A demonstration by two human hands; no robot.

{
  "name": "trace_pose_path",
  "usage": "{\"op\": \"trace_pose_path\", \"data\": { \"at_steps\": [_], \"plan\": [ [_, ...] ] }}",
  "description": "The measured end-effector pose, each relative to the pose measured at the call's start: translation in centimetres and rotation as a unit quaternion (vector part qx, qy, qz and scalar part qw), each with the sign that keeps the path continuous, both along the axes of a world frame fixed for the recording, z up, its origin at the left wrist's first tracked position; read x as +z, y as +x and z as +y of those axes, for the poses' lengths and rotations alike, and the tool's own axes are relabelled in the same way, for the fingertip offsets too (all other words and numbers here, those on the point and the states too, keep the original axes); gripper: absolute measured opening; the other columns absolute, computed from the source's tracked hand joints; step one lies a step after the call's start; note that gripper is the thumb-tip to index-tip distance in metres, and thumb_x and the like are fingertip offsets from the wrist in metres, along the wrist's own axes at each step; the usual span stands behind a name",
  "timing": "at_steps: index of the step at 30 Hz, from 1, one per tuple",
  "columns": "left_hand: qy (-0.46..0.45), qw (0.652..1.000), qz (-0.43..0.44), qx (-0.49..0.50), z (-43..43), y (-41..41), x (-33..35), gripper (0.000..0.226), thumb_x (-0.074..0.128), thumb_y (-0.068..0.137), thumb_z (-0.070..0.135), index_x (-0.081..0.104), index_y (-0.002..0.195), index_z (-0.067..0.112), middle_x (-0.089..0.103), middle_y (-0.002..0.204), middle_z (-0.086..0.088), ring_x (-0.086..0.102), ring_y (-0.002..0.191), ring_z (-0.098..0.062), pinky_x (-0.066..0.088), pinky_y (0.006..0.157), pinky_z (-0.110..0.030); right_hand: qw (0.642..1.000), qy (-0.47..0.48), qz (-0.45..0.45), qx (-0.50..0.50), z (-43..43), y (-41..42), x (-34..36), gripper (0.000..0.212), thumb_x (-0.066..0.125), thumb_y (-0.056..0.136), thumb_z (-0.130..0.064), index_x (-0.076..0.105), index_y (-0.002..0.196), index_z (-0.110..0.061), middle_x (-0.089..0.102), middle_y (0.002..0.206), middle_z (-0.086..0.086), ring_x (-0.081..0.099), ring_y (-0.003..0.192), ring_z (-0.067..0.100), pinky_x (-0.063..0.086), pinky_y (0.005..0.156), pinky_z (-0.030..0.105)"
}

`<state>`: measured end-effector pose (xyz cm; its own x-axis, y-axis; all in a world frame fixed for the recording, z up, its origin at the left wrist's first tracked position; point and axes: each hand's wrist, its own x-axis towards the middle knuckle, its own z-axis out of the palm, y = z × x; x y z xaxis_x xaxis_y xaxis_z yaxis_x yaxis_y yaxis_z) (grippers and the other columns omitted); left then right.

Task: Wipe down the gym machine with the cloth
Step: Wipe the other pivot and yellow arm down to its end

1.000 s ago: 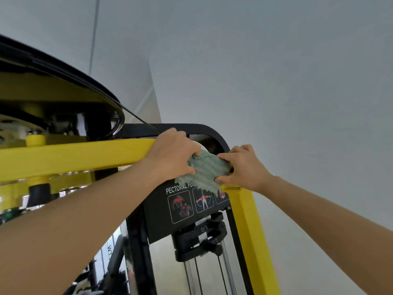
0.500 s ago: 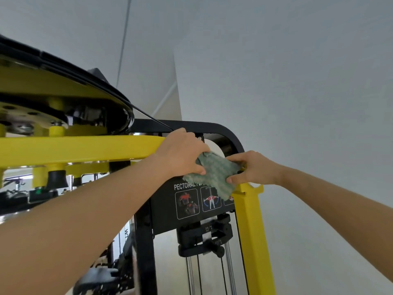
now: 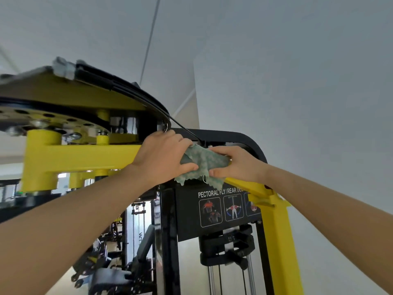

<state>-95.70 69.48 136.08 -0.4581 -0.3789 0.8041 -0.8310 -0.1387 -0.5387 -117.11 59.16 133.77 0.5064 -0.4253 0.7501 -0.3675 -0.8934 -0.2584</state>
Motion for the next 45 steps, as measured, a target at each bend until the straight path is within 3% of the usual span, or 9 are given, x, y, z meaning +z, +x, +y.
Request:
{"op": "trace_pose_path", "data": {
  "at_steps": [12, 17, 24, 30, 35, 40, 43, 44, 45],
  "plan": [
    [-0.172, 0.978, 0.036, -0.113, 3.5, 5.1, -3.1, 0.023, 0.077, 0.085, 0.037, 0.078, 0.100, 0.019, 0.072, 0.094, 0.001, 0.057, 0.088, -0.027, 0.042, 0.074, -0.038, 0.995, -0.081, -0.045, 0.047, 3.7, 5.1, 3.5, 0.025, 0.079, 0.085, -0.013, 0.078, 0.110, -0.016, 0.076, 0.099, -0.006, 0.069, 0.091, 0.001, 0.052, 0.089, 0.020],
    [-0.047, 0.940, 0.230, -0.249, 4.9, 3.8, -5.4, 0.022, 0.072, 0.085, 0.047, 0.076, 0.083, 0.025, 0.069, 0.073, 0.010, 0.061, 0.074, -0.017, 0.048, 0.061, -0.034, 0.990, -0.118, -0.058, 0.046, 6.2, 3.8, 1.9, 0.011, 0.080, 0.084, -0.011, 0.080, 0.095, -0.011, 0.075, 0.082, -0.003, 0.066, 0.073, -0.001, 0.051, 0.072, 0.014],
    [0.139, 0.765, 0.498, -0.384, 3.7, 1.1, -7.3, 0.015, 0.086, 0.078, 0.033, 0.078, 0.080, 0.020, 0.073, 0.079, 0.004, 0.067, 0.078, -0.015, 0.058, 0.080, -0.045, 0.996, 0.049, -0.023, 0.077, 7.3, 2.6, -0.4, 0.007, 0.076, 0.087, -0.008, 0.074, 0.094, -0.006, 0.073, 0.083, 0.019, 0.064, 0.062, 0.017, 0.049, 0.046, 0.023],
    [0.294, 0.552, 0.620, -0.474, 3.6, -0.3, -7.6, 0.023, 0.074, 0.092, 0.017, 0.072, 0.115, 0.019, 0.074, 0.109, -0.012, 0.076, 0.094, -0.022, 0.061, 0.073, -0.028, 0.994, 0.058, -0.043, 0.078, 7.4, 3.7, -1.0, 0.009, 0.077, 0.083, 0.001, 0.073, 0.091, -0.003, 0.073, 0.085, 0.020, 0.070, 0.071, 0.026, 0.061, 0.069, 0.036],
    [0.232, 0.526, 0.662, -0.481, 3.0, 0.9, -8.6, 0.019, 0.073, 0.091, 0.009, 0.072, 0.110, 0.007, 0.074, 0.108, -0.018, 0.076, 0.094, -0.023, 0.063, 0.076, -0.030, 0.970, 0.172, -0.069, 0.159, 8.1, 4.5, -1.0, 0.023, 0.066, 0.087, 0.010, 0.074, 0.105, -0.003, 0.076, 0.103, 0.015, 0.074, 0.096, 0.024, 0.062, 0.080, 0.030],
    [0.130, 0.300, 0.786, -0.524, 2.6, 2.1, -8.8, 0.011, 0.070, 0.093, 0.006, 0.069, 0.104, 0.005, 0.074, 0.103, -0.014, 0.076, 0.093, -0.021, 0.062, 0.088, -0.035, 0.986, -0.105, -0.082, -0.095, 5.9, 5.2, 0.6, 0.032, 0.078, 0.083, -0.025, 0.072, 0.115, -0.026, 0.068, 0.109, -0.012, 0.063, 0.104, 0.013, 0.050, 0.093, 0.030],
    [0.029, 0.203, 0.794, -0.573, 2.3, 3.6, -8.6, 0.020, 0.065, 0.098, 0.012, 0.063, 0.091, 0.030, 0.072, 0.115, -0.015, 0.065, 0.075, 0.016, 0.047, 0.086, -0.003, 0.982, -0.118, -0.005, -0.144, 4.6, 5.7, 0.4, 0.053, 0.068, 0.083, -0.050, 0.059, 0.134, -0.039, 0.063, 0.132, -0.010, 0.055, 0.125, 0.020, 0.039, 0.109, 0.050],
    [0.051, 0.249, 0.810, -0.528, 2.5, 3.8, -8.6, 0.031, 0.060, 0.100, 0.016, 0.051, 0.083, 0.041, 0.069, 0.120, -0.016, 0.053, 0.076, 0.027, 0.040, 0.080, 0.001, 0.982, -0.116, -0.005, -0.148, 4.4, 5.6, 0.5, 0.055, 0.067, 0.083, -0.053, 0.057, 0.136, -0.041, 0.062, 0.135, -0.009, 0.053, 0.127, 0.021, 0.038, 0.110, 0.053],
    [0.053, 0.385, 0.777, -0.496, 2.4, 4.0, -9.0, 0.032, 0.056, 0.101, 0.020, 0.044, 0.080, 0.041, 0.067, 0.119, -0.017, 0.042, 0.085, 0.032, 0.036, 0.085, -0.006, 0.984, -0.110, -0.008, -0.143, 4.2, 5.5, 0.6, 0.055, 0.069, 0.084, -0.053, 0.057, 0.137, -0.041, 0.062, 0.137, -0.008, 0.053, 0.128, 0.021, 0.039, 0.110, 0.048]
  ]
}}
